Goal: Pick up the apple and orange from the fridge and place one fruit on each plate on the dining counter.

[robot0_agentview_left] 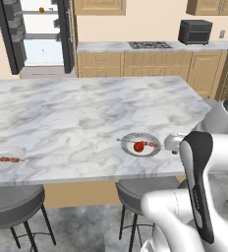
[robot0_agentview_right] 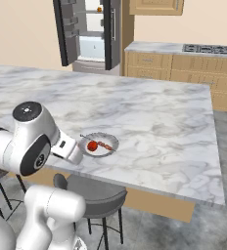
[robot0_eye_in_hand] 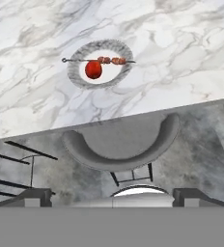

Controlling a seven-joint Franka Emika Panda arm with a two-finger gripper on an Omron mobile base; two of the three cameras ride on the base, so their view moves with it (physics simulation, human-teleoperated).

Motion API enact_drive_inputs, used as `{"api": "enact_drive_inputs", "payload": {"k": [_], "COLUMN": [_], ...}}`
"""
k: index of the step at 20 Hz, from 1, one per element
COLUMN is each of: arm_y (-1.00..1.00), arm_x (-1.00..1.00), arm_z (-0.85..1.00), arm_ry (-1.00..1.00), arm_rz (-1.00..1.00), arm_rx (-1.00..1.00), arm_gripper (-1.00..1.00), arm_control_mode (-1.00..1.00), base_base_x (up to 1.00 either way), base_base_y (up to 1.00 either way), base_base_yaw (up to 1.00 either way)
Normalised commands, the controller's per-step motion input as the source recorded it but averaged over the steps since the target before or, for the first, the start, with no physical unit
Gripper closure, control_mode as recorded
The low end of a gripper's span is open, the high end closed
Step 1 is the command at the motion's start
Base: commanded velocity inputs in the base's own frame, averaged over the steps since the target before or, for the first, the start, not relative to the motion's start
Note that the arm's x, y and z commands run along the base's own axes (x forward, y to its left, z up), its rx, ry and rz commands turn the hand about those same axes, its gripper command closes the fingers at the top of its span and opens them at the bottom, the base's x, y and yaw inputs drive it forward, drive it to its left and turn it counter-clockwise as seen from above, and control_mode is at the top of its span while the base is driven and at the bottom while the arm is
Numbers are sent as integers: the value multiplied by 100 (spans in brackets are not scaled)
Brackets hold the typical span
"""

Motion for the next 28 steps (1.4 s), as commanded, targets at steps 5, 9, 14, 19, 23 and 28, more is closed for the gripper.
{"api": "enact_drive_inputs", "payload": {"k": [5, 9, 14, 19, 23, 28], "arm_y": [0, 2, 1, 0, 0, 0], "arm_x": [-2, 0, 0, 0, 0, 0], "arm_z": [21, 1, 0, 0, 0, 0], "arm_ry": [0, -2, 0, 0, 0, 0], "arm_rz": [12, 4, 0, 0, 0, 0], "arm_rx": [-6, -2, 0, 0, 0, 0], "arm_gripper": [-100, -100, -100, -100, -100, -100], "arm_control_mode": [-100, -100, -100, 100, 100, 100], "base_base_x": [0, 0, 0, 0, -42, -24], "base_base_y": [0, 0, 0, -1, -94, -100], "base_base_yaw": [0, 0, 0, 0, -2, -2]}}
